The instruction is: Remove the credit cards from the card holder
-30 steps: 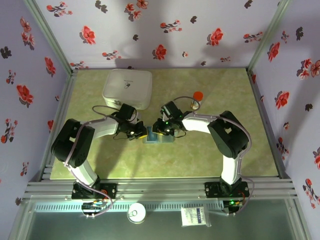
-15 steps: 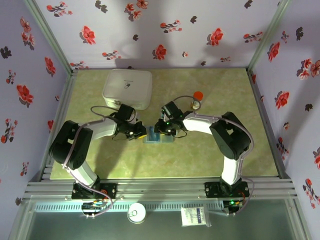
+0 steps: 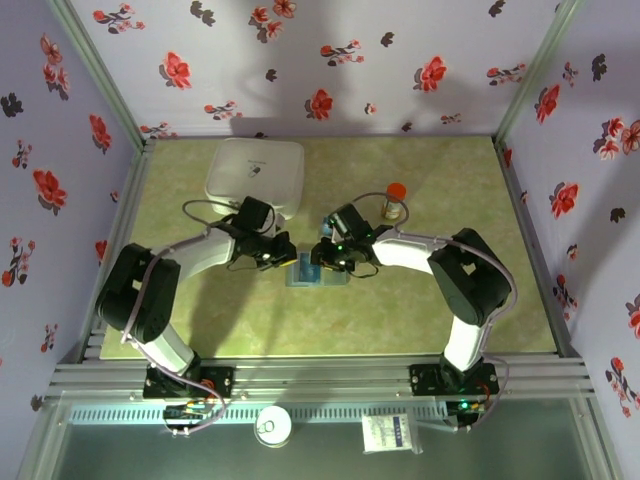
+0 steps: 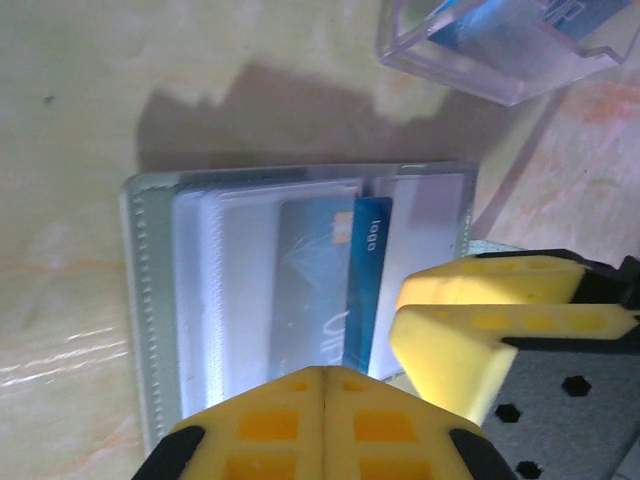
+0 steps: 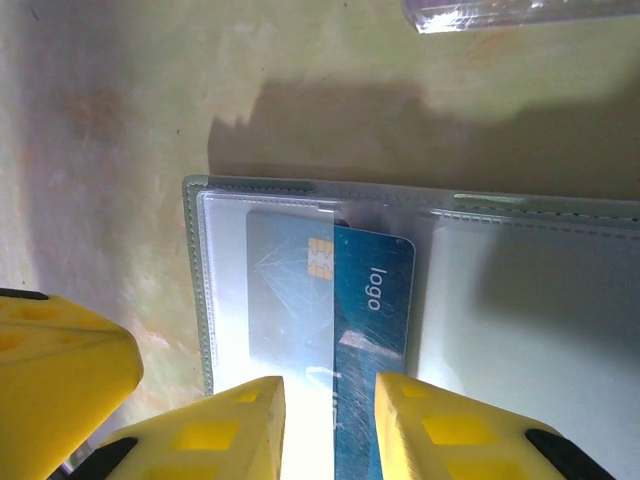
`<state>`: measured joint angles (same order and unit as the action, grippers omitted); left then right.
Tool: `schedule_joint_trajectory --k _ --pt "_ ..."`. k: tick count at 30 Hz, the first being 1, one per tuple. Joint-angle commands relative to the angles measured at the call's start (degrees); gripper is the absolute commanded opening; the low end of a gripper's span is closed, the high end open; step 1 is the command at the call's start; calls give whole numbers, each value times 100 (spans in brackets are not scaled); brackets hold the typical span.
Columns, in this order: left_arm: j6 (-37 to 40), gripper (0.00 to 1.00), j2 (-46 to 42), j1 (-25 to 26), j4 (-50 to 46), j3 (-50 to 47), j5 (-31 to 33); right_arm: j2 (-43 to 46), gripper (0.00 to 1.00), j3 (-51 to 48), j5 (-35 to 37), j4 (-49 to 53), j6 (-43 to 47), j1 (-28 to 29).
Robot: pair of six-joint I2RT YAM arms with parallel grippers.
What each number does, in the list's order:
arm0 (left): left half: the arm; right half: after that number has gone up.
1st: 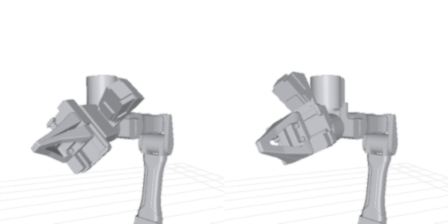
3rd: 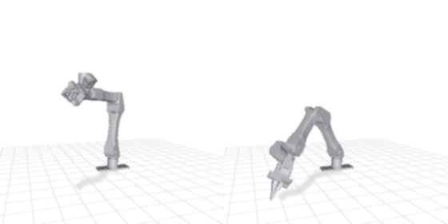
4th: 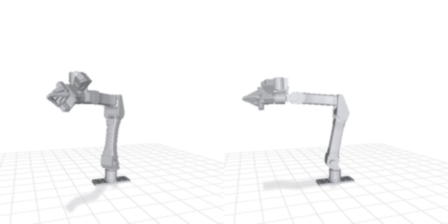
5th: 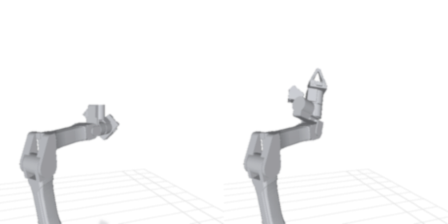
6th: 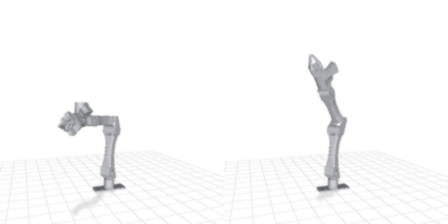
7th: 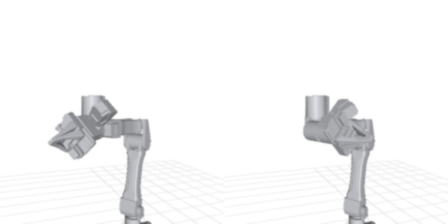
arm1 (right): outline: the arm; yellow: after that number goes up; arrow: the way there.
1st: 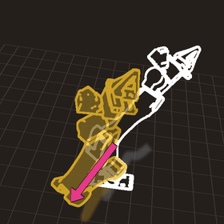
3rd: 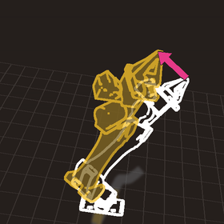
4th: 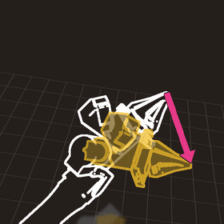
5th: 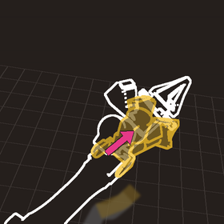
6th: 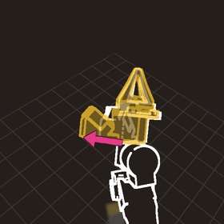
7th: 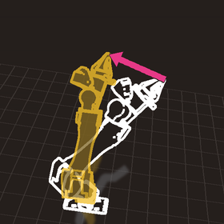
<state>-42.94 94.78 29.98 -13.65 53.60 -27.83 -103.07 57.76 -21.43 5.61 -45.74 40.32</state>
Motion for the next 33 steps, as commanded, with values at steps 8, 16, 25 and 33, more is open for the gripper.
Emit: schedule_joint_trajectory --k 8,16,25,33 --pt "345 0 504 184 -629 354 476 -42 31 -247 -420 -446 -258 -169" --pt "517 0 742 168 -860 350 539 -258 30 -125 -415 -352 -257 -204" --pt "546 0 611 165 -1088 405 639 -45 30 -291 -455 -431 -163 -217" --pt "573 0 451 170 -1290 679 694 170 30 -414 -384 -620 -244 -252"
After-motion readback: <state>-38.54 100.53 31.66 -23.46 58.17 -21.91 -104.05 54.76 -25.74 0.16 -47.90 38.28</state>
